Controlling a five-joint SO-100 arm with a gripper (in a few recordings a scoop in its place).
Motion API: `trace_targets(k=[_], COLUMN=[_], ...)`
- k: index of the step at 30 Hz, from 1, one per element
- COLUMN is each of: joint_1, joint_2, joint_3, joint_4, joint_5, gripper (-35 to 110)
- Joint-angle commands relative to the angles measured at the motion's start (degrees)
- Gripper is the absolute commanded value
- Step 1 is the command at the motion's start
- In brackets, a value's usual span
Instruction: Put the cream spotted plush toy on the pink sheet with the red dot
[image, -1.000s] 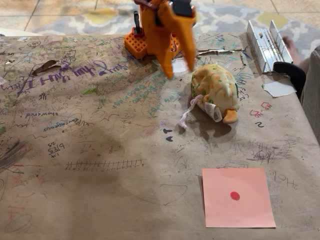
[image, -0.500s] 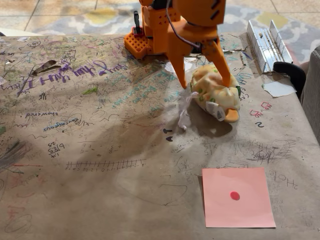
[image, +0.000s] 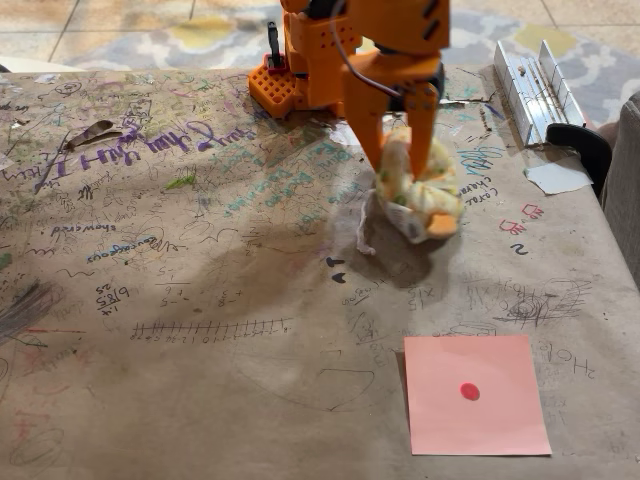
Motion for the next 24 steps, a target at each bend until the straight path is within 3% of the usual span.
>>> trace_targets(k=[1, 8, 13, 24], joint_1=[5.1, 9.0, 6.0, 4.7], joint_2=[17.4, 40.6, 41.4, 54.1], joint_3=[-3.1, -14.9, -23.1, -16.8], joint_4=[0.5, -2.5, -1.7, -2.2], joint_5=[2.0, 3.9, 4.6, 5.4], gripper=[0, 0, 0, 0])
